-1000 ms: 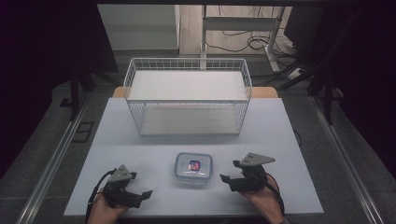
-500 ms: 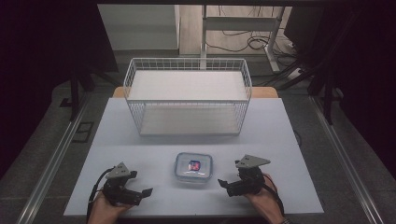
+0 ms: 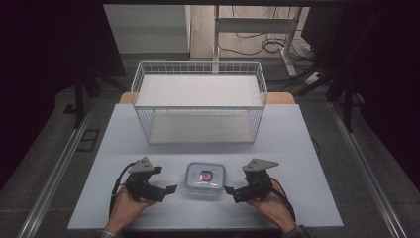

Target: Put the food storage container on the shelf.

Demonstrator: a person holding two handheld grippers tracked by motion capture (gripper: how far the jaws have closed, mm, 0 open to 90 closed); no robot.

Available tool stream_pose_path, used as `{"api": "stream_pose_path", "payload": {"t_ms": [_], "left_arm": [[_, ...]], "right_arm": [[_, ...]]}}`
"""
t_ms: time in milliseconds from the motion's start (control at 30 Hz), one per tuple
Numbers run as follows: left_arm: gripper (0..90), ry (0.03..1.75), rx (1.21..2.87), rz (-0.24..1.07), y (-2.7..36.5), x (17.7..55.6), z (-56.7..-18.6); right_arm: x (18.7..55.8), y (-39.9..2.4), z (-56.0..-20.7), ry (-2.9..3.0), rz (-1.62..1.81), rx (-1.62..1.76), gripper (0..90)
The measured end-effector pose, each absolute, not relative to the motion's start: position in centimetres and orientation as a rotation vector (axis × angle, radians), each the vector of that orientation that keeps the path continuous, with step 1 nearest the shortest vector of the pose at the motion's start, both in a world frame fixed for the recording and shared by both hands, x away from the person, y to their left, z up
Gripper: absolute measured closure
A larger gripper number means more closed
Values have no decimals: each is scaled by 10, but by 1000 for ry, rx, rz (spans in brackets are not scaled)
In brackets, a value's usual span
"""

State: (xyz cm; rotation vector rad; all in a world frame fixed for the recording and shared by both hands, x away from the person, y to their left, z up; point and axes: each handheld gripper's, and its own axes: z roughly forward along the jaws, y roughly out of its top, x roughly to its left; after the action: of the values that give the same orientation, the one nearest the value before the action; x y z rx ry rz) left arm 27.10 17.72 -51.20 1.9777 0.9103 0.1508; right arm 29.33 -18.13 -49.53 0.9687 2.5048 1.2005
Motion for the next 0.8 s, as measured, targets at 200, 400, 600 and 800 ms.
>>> {"api": "stream_pose_path", "payload": {"t_ms": [200, 400, 600, 800], "left_arm": [[50, 846, 2009, 104, 150, 294, -506], [57, 842, 2015, -2, 138, 317, -511], [67, 823, 2040, -143, 130, 323, -526], [135, 825, 2037, -192, 131, 318, -528]], "right_arm": [[302, -166, -496, 2575, 1213, 989, 8], [312, -163, -500, 2614, 1236, 1027, 35], [326, -155, -509, 2702, 1283, 1082, 106], [326, -156, -509, 2766, 1313, 1122, 192]]}}
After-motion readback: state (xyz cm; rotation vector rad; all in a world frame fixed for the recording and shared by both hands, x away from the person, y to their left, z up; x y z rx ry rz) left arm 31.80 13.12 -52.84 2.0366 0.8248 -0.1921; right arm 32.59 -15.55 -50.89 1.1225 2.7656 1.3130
